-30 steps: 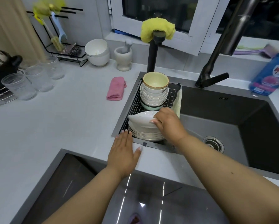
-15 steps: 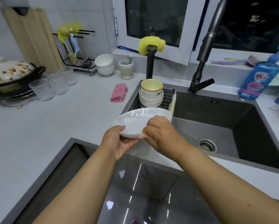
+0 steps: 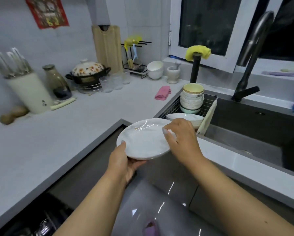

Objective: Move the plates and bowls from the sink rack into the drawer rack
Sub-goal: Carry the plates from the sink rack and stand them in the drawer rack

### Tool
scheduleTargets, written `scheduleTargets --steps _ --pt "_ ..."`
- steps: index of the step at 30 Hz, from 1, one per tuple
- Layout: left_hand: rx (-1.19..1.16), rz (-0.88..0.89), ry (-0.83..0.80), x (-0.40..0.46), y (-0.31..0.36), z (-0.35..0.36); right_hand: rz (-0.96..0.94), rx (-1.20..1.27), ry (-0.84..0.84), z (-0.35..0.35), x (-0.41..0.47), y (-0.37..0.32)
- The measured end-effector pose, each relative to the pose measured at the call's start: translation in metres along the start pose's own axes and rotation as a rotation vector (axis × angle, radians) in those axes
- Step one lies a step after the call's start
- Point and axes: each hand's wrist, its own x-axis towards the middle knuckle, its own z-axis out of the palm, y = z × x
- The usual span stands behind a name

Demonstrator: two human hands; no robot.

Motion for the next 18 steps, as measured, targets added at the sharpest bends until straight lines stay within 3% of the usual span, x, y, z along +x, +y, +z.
scheduleTargets --steps 4,9,12,18 --pt "-0.066 0.065 0.084 -0.036 0.010 -0.037 0.205 0.198 -0.004 0.009 -0.016 -0.039" --pt "-0.164 0.105 0.181 -0.068 0.011 -0.087 0.620 0.679 -0.326 0.027 -0.034 -0.084" --pt "-0.230 0.113 0.265 -0.082 0.009 -0.118 0.766 1.040 -0.441 0.042 -0.051 -0.111" --pt "-0.308 0.141 0.362 -0.111 0.001 -0.194 0.958 1.236 -0.702 0.067 -0.081 -0.165"
